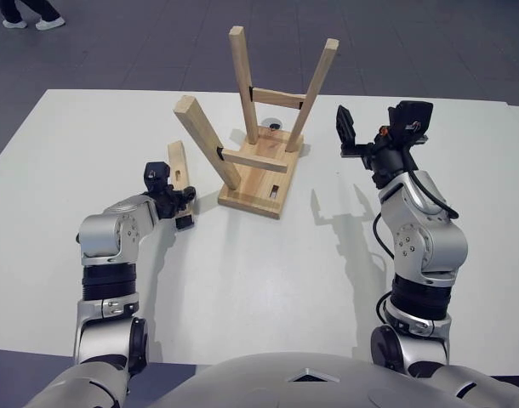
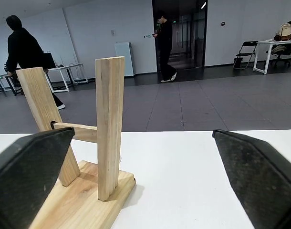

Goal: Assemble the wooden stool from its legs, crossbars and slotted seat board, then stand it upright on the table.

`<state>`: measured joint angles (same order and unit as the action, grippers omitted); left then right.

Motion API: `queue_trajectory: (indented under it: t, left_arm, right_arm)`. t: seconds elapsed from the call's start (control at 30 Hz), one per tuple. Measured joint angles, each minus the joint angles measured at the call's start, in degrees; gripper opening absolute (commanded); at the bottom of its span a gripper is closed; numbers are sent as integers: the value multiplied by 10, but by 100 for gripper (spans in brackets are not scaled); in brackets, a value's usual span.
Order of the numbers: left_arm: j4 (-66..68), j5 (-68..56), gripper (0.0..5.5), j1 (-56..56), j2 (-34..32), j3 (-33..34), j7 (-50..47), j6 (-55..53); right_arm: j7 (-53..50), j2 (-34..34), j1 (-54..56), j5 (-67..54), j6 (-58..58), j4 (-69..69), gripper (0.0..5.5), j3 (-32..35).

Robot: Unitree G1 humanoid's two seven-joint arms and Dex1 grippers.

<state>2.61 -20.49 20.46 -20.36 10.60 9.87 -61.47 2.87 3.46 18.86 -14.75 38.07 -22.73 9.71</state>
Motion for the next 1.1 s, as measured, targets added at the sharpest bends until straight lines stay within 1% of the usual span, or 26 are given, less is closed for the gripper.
queue_trajectory:
  t: [0.07, 0.23, 0.37, 0.43, 0.5, 0.53, 0.57, 0.63, 0.7, 0.73, 0.77, 0.87, 0.97, 1.03, 1.1]
  left_arm:
    - [12, 0, 210, 5, -7, 1, 10, -1]
    - [22, 4, 208, 3, -13, -3, 28, 14]
    - [32, 28, 208, -10, -8, 5, 5, 86]
    - [24, 46, 208, -18, -10, 37, -24, 125]
    - [-23, 47, 208, -7, -28, 91, -40, 188]
    - [-53, 44, 208, 15, -42, 114, -40, 219]
    - [-99, 32, 208, 54, -62, 140, -33, 260]
    - [-157, 8, 208, 112, -78, 149, -15, 298]
    - [-224, -20, 208, 166, -83, 129, 14, 320]
    - [-248, -27, 208, 178, -84, 112, 25, 322]
    - [-271, -34, 208, 184, -83, 95, 33, 323]
    - [-329, -38, 208, 178, -72, 31, 42, 320]
    - [-340, -24, 208, 159, -55, -16, 41, 320]
    - [-341, -11, 208, 147, -46, -57, 45, 321]
    - [-342, 0, 208, 137, -42, -78, 47, 322]
  right_arm:
    - [-6, -4, 6, -2, -5, 0, 540, 2]
    - [-17, -6, 10, -3, -9, 0, 540, 3]
    - [-21, -5, 15, -5, -10, 2, 540, 5]
    - [-20, 5, 20, -7, -9, 6, 540, 17]
    - [-18, 22, 40, -28, -5, 15, 540, 52]
    - [-21, 28, 55, -49, 0, 19, 540, 78]
    - [-27, 28, 88, -106, 12, 31, 540, 124]
    - [-31, 27, 136, -178, 24, 43, 540, 168]
    - [-24, 18, 212, -285, 39, 49, 540, 188]
    - [-19, 13, 249, -323, 44, 49, 540, 184]
    - [-13, 5, 286, -352, 47, 46, 540, 170]
    - [-1, -41, 380, -422, 59, 42, 540, 93]
    - [2, -63, 396, -457, 61, 50, 540, 64]
    - [-5, -71, 396, -480, 59, 59, 540, 63]
    - [-5, -68, 396, -487, 53, 65, 540, 63]
